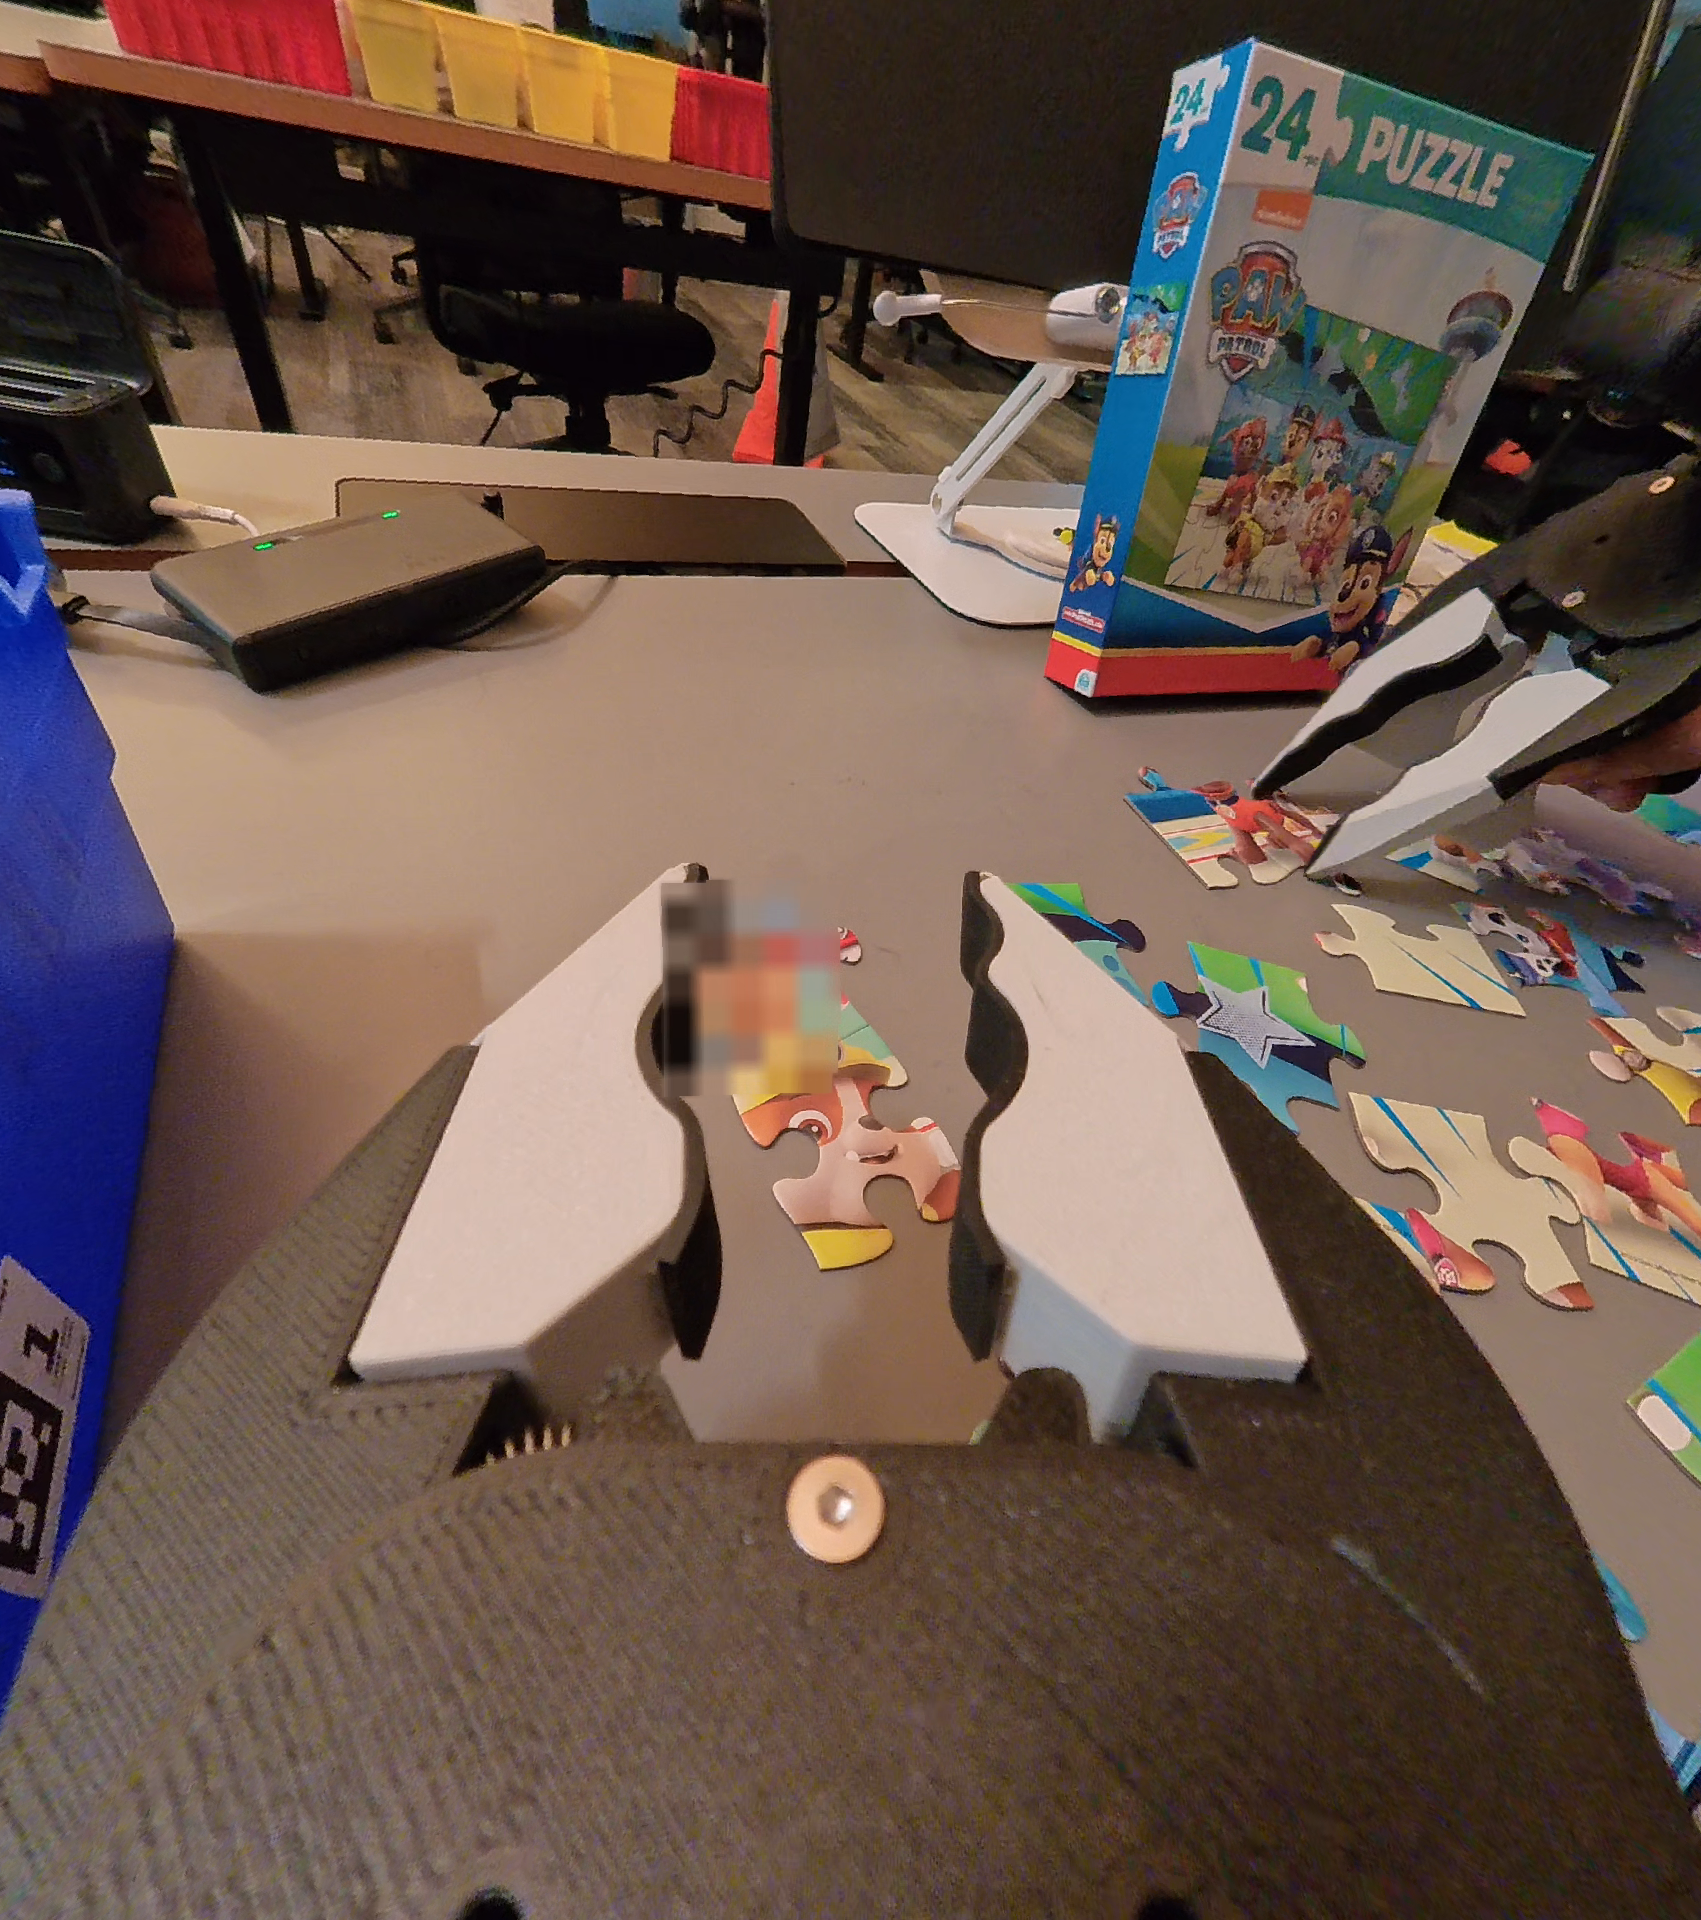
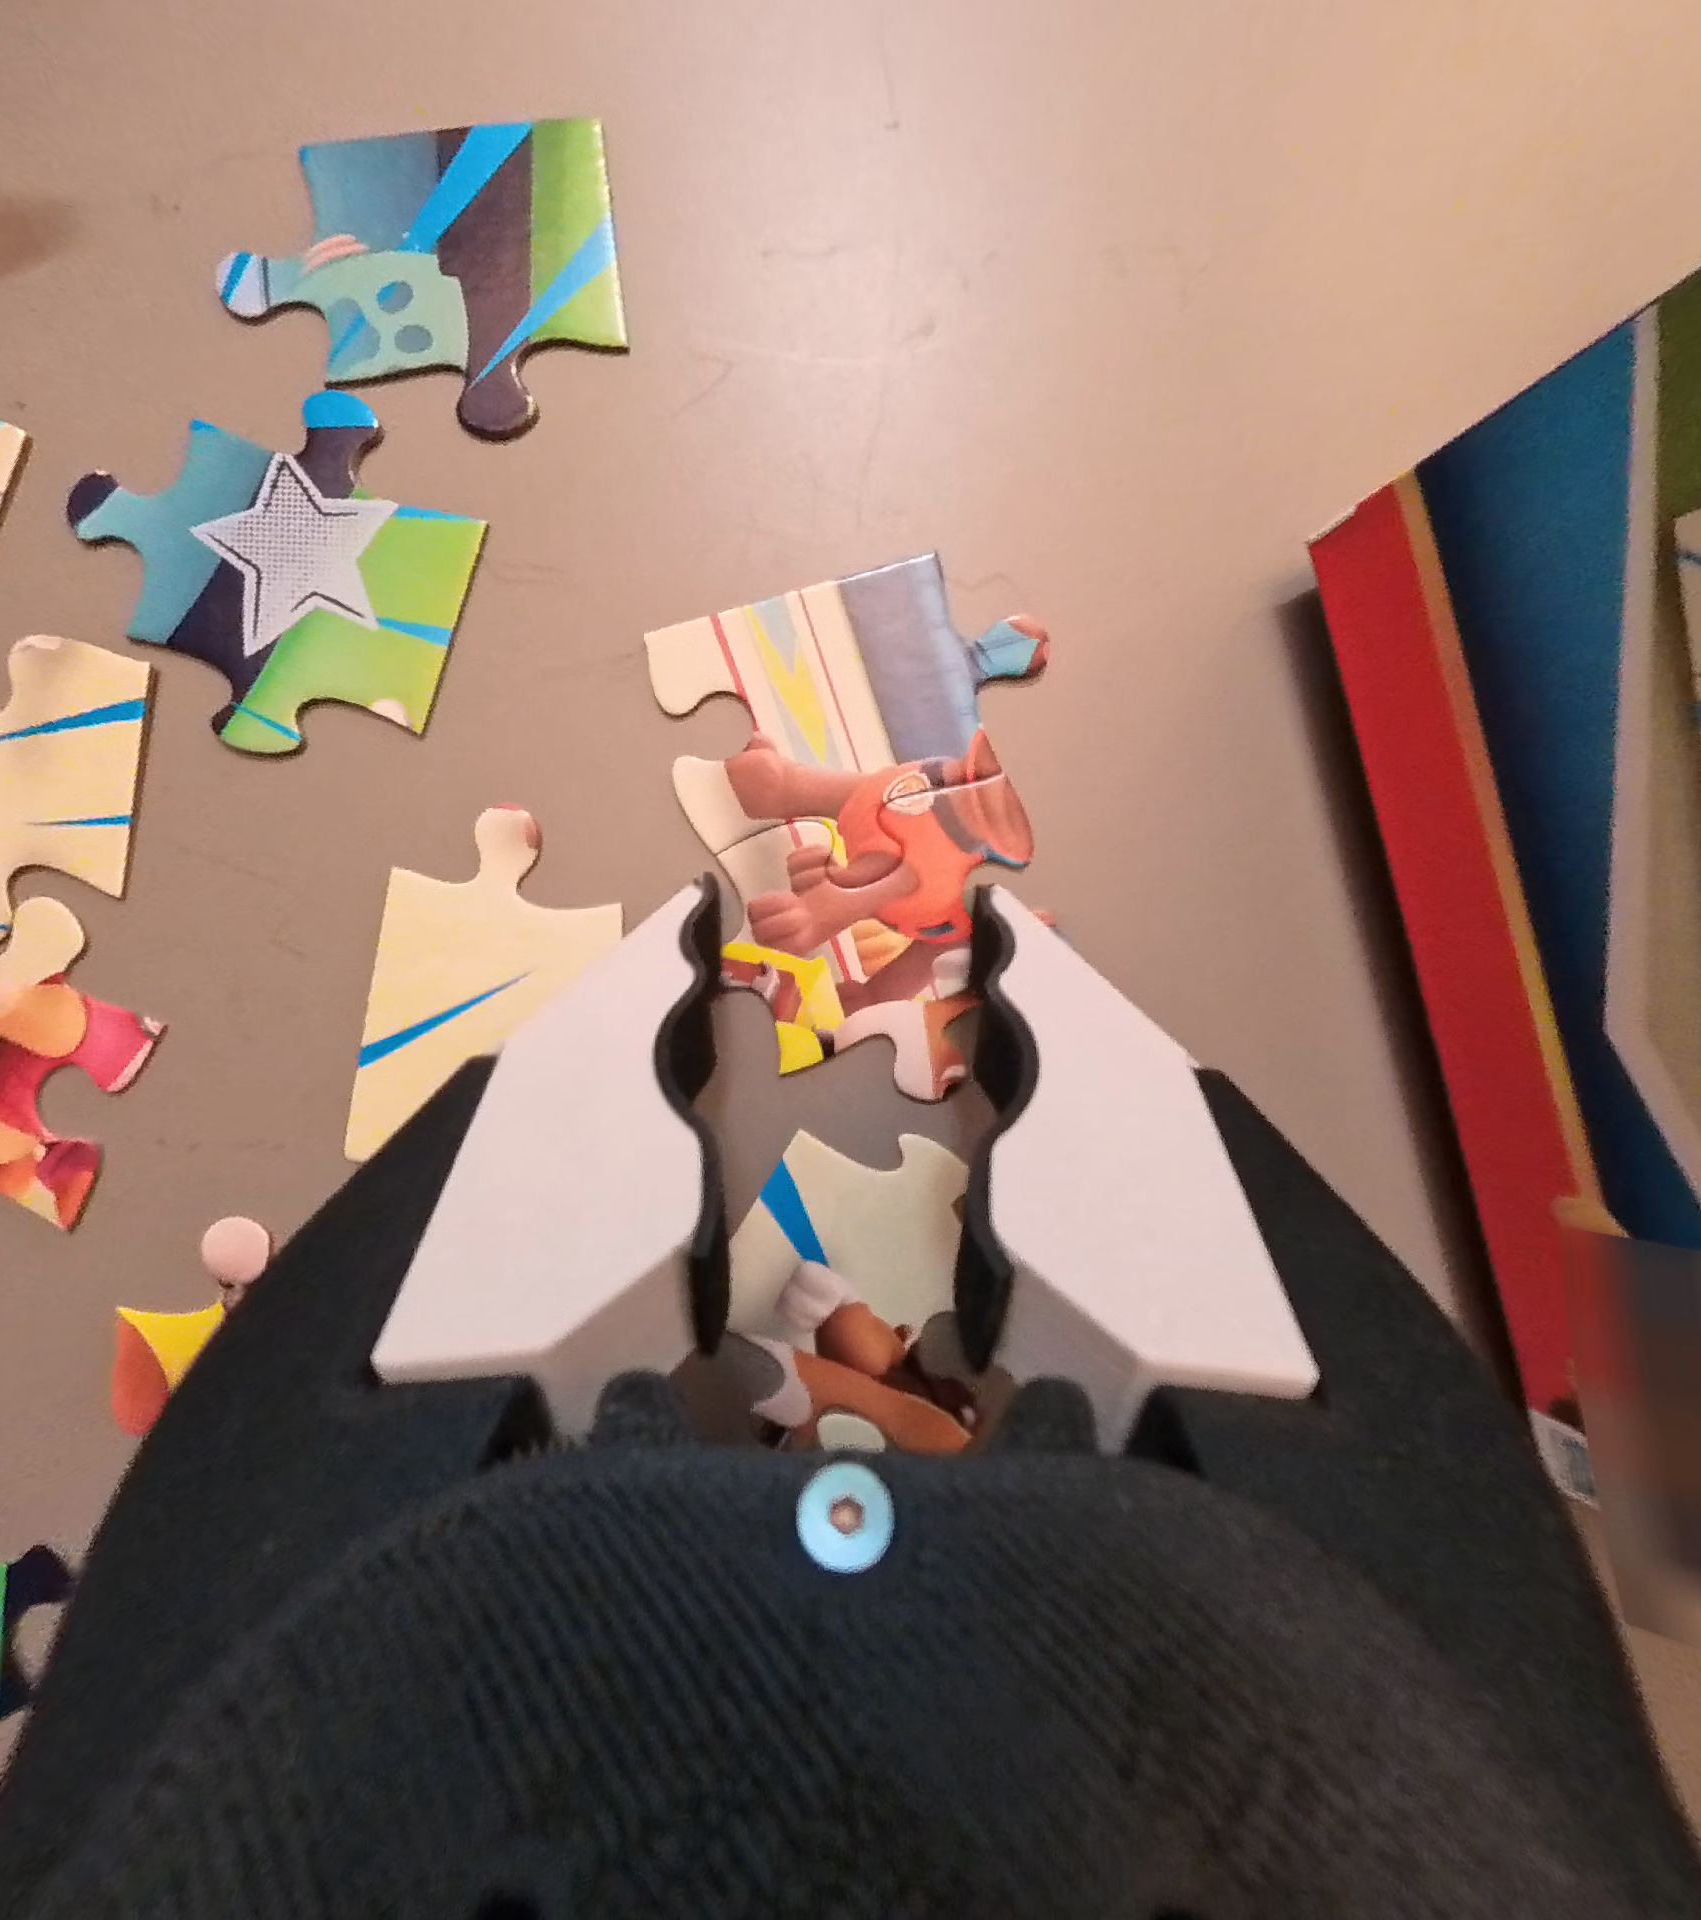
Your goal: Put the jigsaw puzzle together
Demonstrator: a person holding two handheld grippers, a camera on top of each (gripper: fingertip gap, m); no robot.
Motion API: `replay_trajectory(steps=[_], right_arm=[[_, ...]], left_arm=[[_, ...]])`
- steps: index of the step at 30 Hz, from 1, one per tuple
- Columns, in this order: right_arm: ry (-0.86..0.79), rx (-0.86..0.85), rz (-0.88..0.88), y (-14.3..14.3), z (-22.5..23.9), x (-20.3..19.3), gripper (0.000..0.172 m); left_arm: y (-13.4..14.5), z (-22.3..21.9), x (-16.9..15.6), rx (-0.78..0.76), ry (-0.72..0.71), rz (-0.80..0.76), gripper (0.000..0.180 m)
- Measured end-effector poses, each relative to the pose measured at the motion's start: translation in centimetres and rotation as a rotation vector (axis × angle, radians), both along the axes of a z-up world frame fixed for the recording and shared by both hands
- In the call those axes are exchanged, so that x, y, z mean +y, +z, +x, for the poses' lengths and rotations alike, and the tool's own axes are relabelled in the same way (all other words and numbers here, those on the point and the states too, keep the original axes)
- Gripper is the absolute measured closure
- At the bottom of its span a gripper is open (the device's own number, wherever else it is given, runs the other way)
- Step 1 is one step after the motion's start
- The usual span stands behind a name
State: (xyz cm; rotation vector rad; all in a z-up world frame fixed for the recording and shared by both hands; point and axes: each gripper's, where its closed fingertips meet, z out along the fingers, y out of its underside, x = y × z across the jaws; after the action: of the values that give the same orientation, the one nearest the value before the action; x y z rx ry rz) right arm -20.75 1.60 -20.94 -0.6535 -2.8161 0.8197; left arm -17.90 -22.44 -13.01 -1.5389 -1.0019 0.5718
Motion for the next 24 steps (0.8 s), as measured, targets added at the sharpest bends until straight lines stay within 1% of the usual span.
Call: replay_trajectory(steps=[11,14,16,19,22,24], right_arm=[[0.010,0.007,-0.014,0.0,-0.7,-0.7,0.126],[0.026,0.027,-0.019,0.5,-0.9,-0.9,0.125],[0.021,0.038,-0.051,1.6,-0.7,-1.0,0.123],[0.003,0.068,-0.130,4.0,0.5,-0.7,0.123],[-0.026,0.113,-0.186,6.2,3.3,0.6,0.123],[-0.058,0.180,-0.221,7.5,5.4,1.9,0.122]], left_arm=[[0.0,0.0,0.0,0.000,-0.002,-0.001,0.134],[0.1,0.1,0.1,0.010,-0.001,-0.013,0.134],[0.1,0.1,0.0,0.009,0.001,-0.008,0.134],[0.2,0.0,-0.2,0.009,0.006,0.009,0.134],[0.3,0.1,-0.3,0.016,0.008,0.017,0.134],[0.4,0.2,-0.2,0.027,0.004,0.013,0.134]])
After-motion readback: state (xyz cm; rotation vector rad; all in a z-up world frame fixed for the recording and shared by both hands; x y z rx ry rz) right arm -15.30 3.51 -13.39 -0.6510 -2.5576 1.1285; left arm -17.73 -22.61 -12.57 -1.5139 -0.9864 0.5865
